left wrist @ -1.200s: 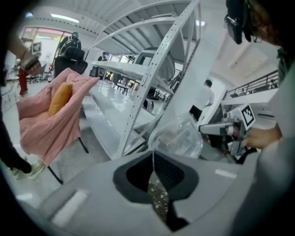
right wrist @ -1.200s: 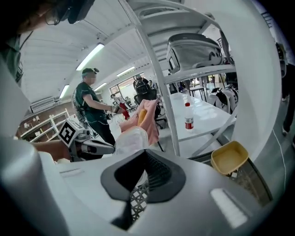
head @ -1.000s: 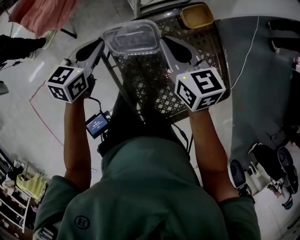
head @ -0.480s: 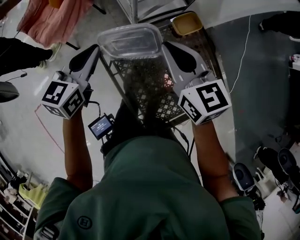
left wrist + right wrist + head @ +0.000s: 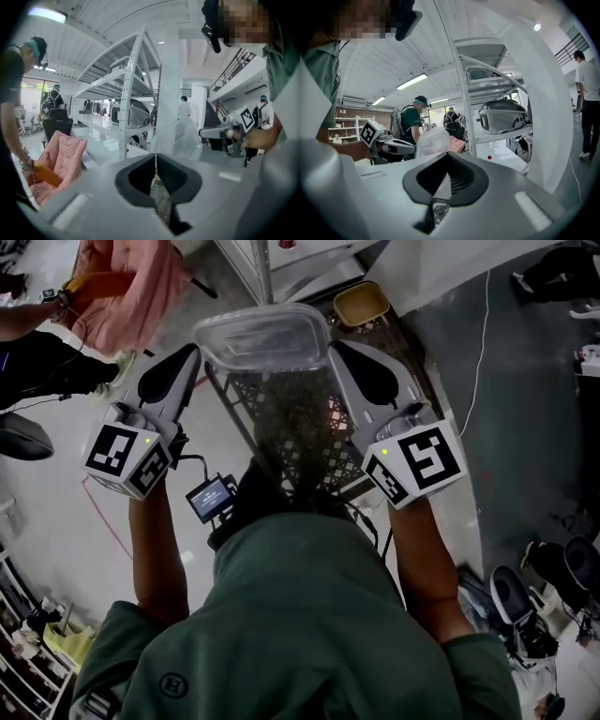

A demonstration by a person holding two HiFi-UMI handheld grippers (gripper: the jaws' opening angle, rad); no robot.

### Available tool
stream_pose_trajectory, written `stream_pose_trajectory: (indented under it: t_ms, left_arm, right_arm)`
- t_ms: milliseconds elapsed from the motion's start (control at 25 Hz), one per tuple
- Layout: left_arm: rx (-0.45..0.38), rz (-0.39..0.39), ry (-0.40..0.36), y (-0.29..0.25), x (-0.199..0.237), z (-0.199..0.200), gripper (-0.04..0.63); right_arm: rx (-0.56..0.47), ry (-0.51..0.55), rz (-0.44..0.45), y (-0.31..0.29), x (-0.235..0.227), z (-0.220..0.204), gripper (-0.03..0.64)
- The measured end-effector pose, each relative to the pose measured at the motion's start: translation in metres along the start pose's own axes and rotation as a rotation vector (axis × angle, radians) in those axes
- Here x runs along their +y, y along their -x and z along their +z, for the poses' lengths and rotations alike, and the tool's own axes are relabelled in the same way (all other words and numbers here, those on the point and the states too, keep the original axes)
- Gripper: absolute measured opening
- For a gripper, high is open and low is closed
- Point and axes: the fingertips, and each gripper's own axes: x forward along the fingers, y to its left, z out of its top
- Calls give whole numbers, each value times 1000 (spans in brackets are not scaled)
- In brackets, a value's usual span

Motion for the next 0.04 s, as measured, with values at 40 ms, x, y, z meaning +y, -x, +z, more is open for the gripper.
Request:
stream_pose_trajectory:
  t_ms: [40]
  left_arm:
    - [-7,1,-14,8,-6,7,11]
  right_arm:
    - [-11,5,0,8,7,6,5]
